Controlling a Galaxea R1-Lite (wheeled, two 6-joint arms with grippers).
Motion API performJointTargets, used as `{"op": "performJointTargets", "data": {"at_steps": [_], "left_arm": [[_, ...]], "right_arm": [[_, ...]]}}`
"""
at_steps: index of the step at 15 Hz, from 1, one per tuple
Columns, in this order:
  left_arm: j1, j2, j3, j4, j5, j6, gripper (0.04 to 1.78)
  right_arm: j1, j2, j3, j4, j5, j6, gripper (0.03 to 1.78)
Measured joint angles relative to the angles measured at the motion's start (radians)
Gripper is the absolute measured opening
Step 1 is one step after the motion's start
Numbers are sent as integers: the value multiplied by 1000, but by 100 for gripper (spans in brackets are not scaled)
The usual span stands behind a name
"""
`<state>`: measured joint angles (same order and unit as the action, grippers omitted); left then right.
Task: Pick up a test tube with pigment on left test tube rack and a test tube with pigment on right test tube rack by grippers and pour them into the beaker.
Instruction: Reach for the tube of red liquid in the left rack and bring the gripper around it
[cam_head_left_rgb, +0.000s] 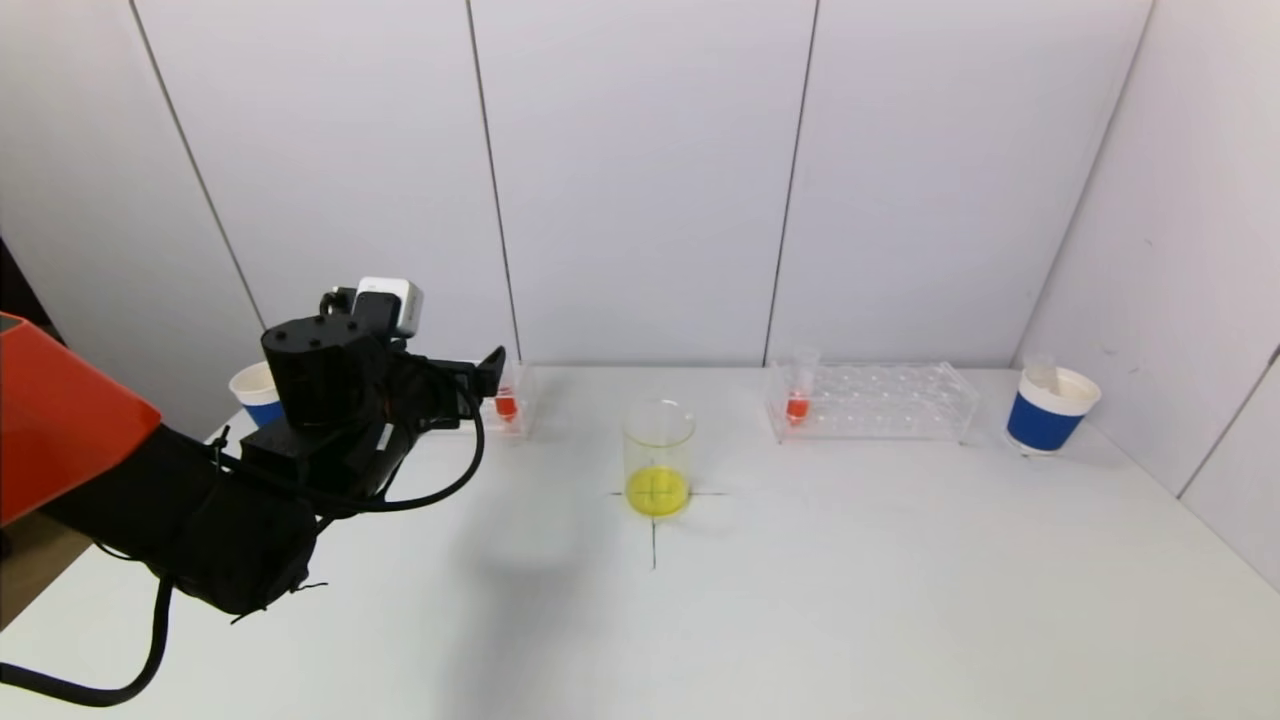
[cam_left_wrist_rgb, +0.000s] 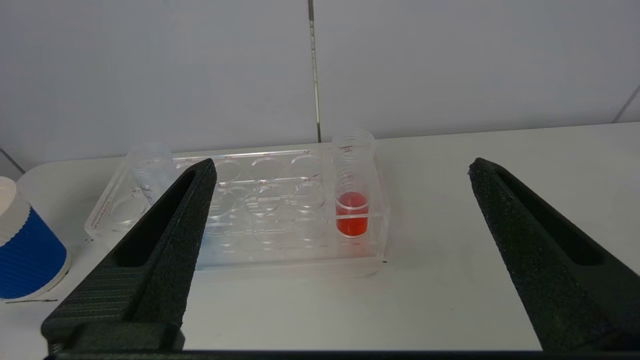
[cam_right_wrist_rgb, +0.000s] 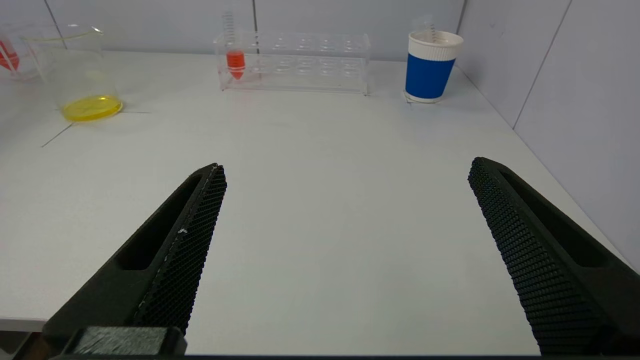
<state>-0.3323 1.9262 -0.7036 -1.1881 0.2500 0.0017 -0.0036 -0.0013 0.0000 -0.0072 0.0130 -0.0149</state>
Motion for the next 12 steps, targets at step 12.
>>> {"op": "performJointTargets", "data": {"at_steps": [12], "left_arm": [[-14,149,-26,-129,50,-9,176]], "right_arm": [[0,0,0,0,0,0,176]]}}
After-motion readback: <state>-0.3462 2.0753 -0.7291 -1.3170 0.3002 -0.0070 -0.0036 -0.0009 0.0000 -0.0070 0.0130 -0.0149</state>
